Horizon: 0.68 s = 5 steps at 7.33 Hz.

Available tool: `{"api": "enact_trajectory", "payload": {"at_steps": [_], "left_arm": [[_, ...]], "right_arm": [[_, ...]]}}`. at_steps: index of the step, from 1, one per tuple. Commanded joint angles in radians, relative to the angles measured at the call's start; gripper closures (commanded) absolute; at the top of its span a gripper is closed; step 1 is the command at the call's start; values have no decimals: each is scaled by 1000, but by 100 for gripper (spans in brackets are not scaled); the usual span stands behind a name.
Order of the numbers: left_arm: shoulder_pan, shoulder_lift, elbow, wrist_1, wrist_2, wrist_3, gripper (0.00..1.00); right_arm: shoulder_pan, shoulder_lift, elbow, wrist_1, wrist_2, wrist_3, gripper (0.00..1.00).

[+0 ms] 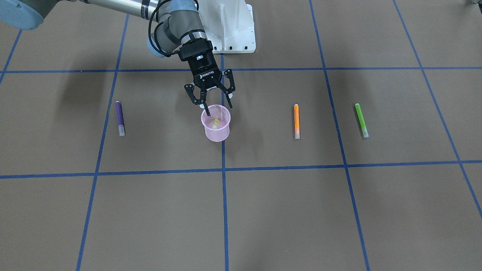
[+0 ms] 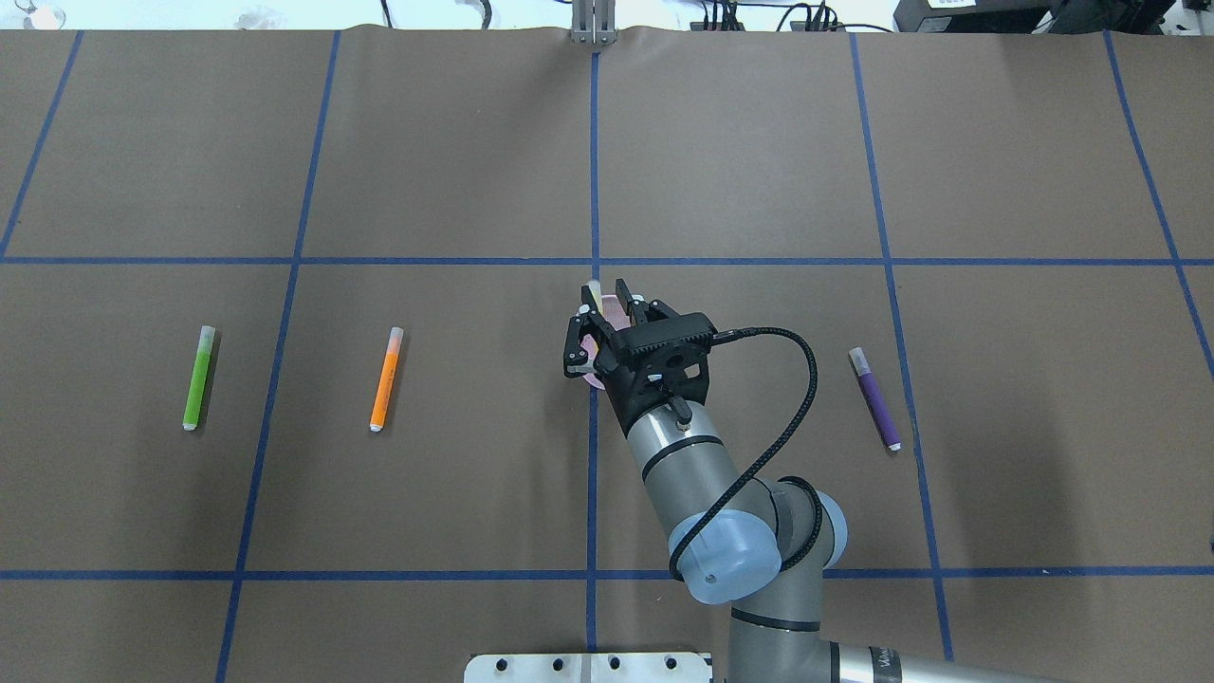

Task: Collect pens into pen holder
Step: 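Lower the yellow pen into the pink cup and open the right gripper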

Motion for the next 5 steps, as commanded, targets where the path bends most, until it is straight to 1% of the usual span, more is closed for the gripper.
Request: {"api": "enact_trajectory", "payload": {"at_steps": [1, 2, 3, 4, 5], "left_arm": [[3, 0, 0, 2, 0, -1, 0], [37, 0, 0, 2, -2, -4, 0], [84, -2, -1, -1, -2, -85, 0], [162, -3, -15, -33, -2, -290, 0], [240, -3, -12, -132, 16, -520, 0]], "right_arm": [[119, -4, 155, -244, 252, 54, 1], [220, -4, 233, -462, 482, 109, 1], [326, -6, 310, -663, 695, 111, 1], [424, -2, 332, -792, 860, 99, 1], [529, -5, 331, -858, 1033, 82, 1]]}}
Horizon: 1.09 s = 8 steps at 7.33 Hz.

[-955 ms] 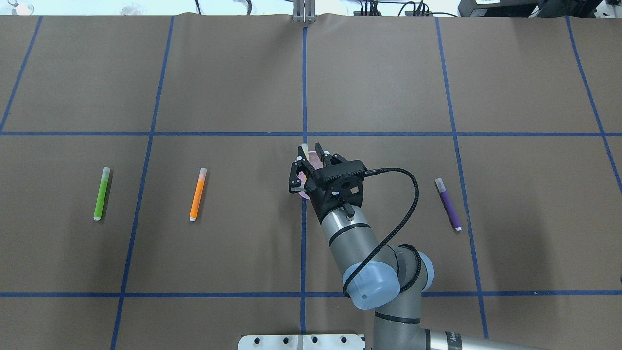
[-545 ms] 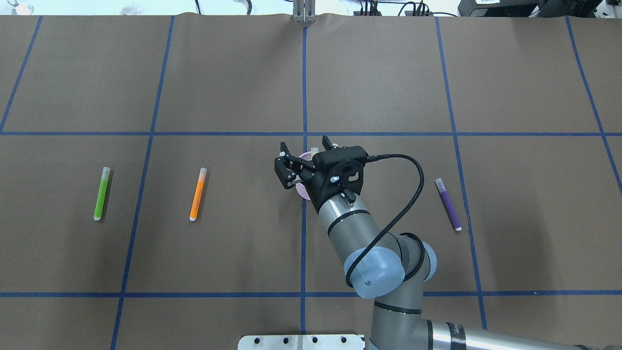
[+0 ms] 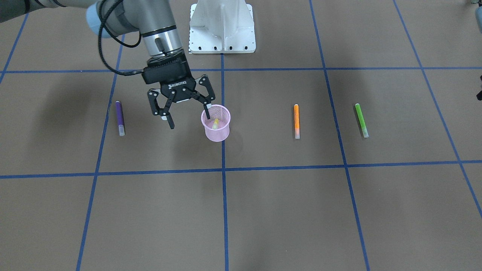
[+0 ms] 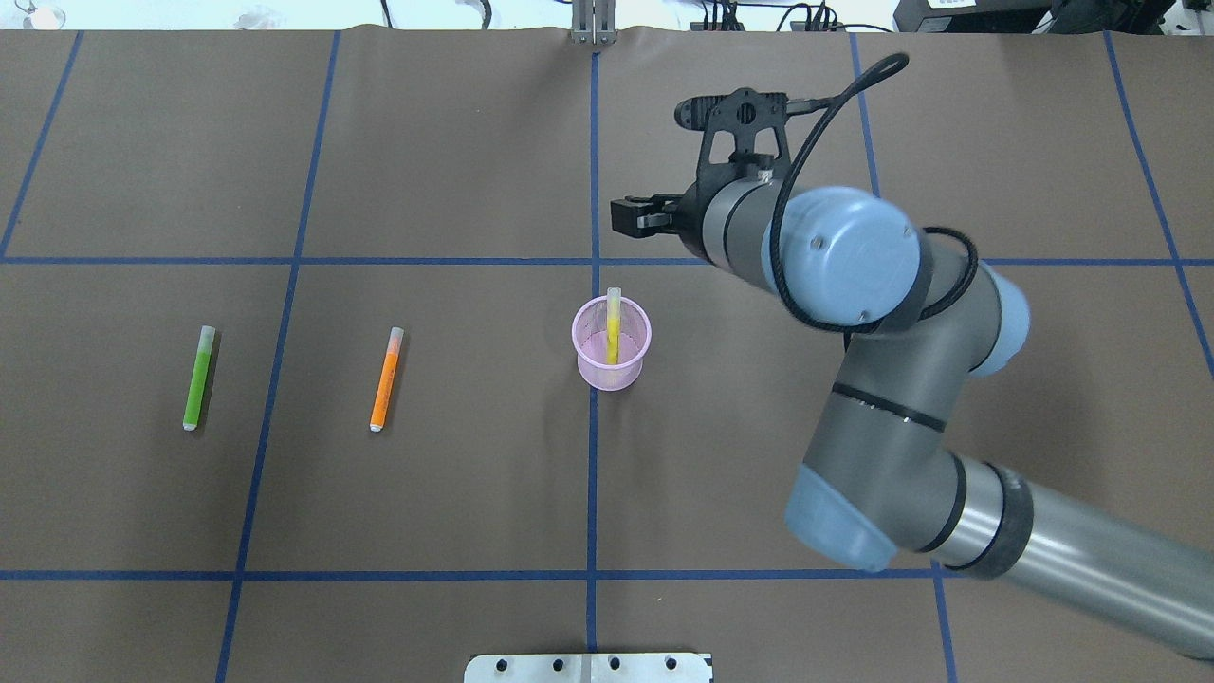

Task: Collect pens into pen holder
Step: 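Withdraw the right arm while the left gripper reaches to the green pen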

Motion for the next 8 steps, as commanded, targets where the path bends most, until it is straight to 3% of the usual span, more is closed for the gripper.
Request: {"api": "enact_trajectory", "payload": {"at_steps": [1, 2, 4, 6, 8], "left_arm": [[156, -2, -4, -106, 40, -415, 0], [228, -4, -4, -105, 86, -502, 0], [386, -25, -1, -106, 209, -635, 0], [547, -73, 13, -97, 336, -737, 0], [579, -116, 82, -96, 343, -739, 1]], "right_arm": [[260, -5, 16, -181, 424, -113, 0], [372, -14, 10, -239, 591, -252, 0], [537, -72, -20, -334, 741, -583, 0], [628, -162, -21, -345, 797, -697, 0], [628, -186, -21, -335, 785, -712, 0]]}}
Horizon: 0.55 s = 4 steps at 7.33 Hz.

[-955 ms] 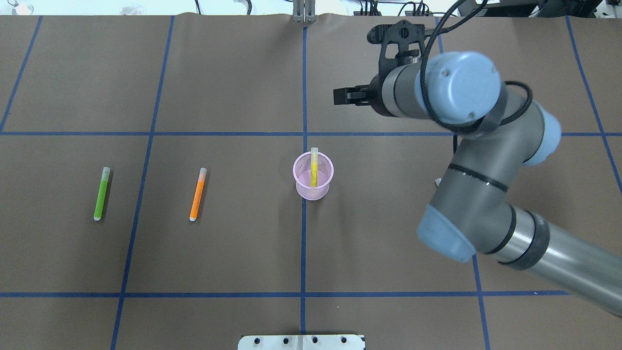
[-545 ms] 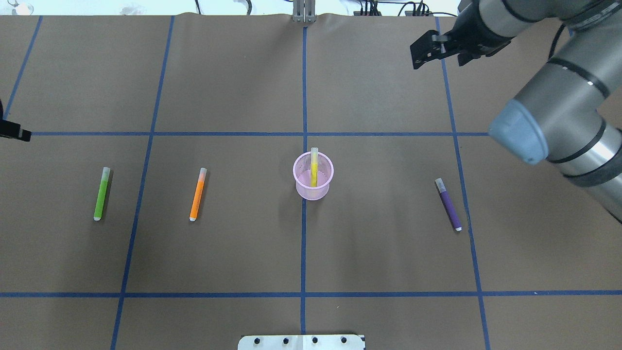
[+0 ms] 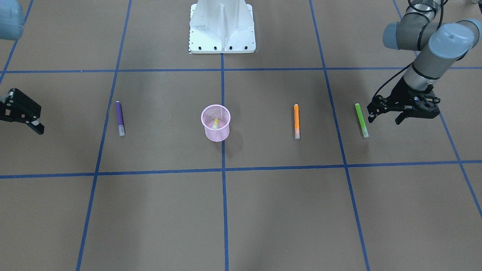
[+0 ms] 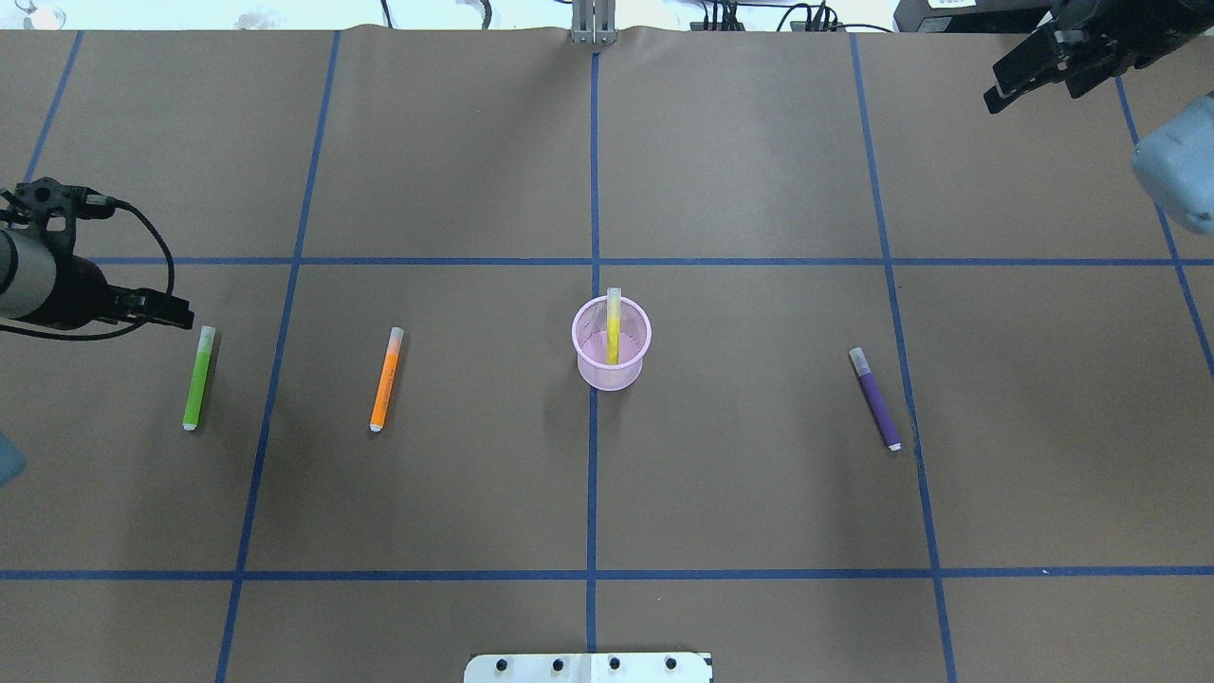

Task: Collect pens into pen holder
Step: 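Withdraw the right arm while the left gripper reaches to the green pen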

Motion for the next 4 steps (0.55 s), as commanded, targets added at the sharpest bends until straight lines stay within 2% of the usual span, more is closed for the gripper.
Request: {"api": "enact_trajectory", "payload": {"at_steps": [1, 2, 3, 4], "left_arm": [[41, -57, 84, 0, 18, 2, 4], [43, -62, 98, 0, 20, 5, 13], [46, -62, 98, 0, 20, 5, 31], [61, -62, 98, 0, 20, 5, 41]], "right_arm": [[9, -22, -1, 6, -2, -18, 0], [9, -22, -1, 6, -3, -17, 0], [9, -22, -1, 8, -3, -15, 0], [7, -22, -2, 9, -3, -15, 0]]}}
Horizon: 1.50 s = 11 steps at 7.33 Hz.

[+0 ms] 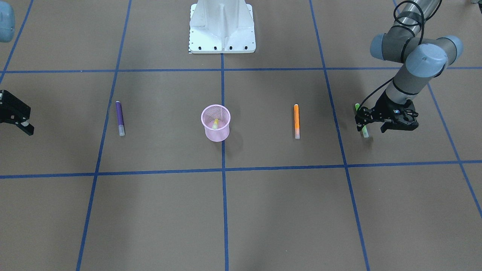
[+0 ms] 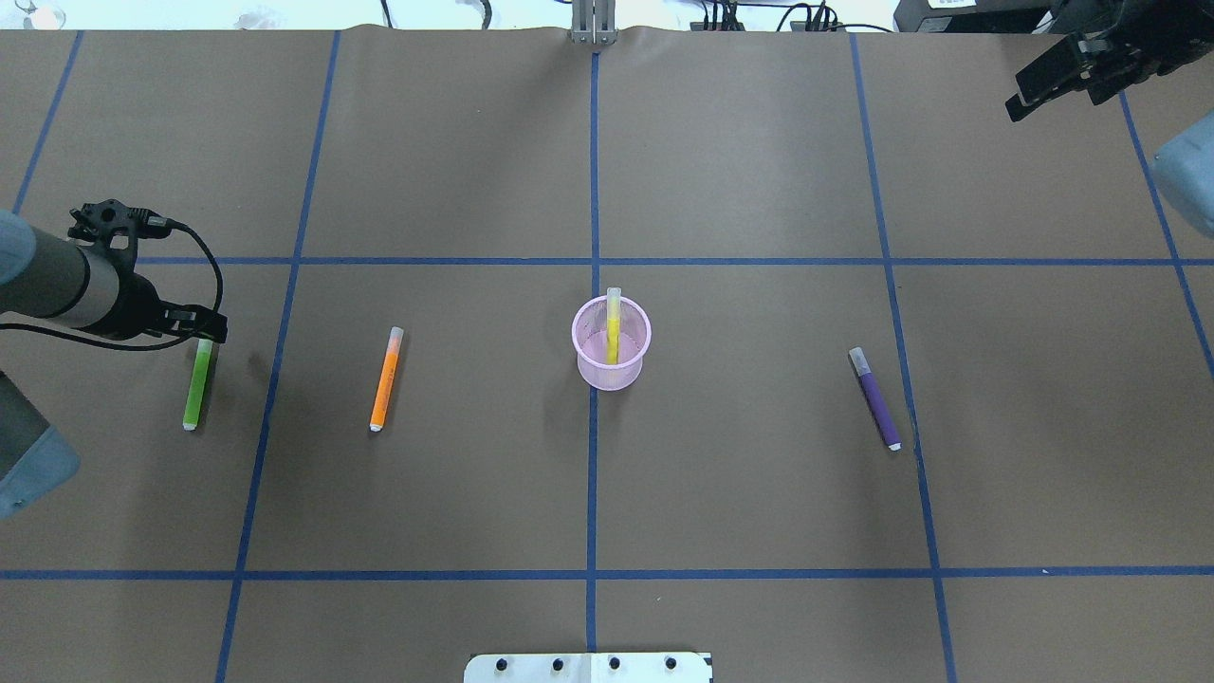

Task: Collect pens into pen holder
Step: 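Close the left gripper on the green pen and lift it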

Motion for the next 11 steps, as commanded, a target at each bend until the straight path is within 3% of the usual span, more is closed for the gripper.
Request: {"api": "enact_trajectory", "payload": {"at_steps": [1, 11], "left_arm": [[14, -2, 0, 0, 1, 1, 45], [29, 8, 0, 0, 2, 1, 51]], "right_arm": [[-1, -1, -1, 2, 0, 1, 0], [-1, -2, -3, 2, 0, 7, 0]]}}
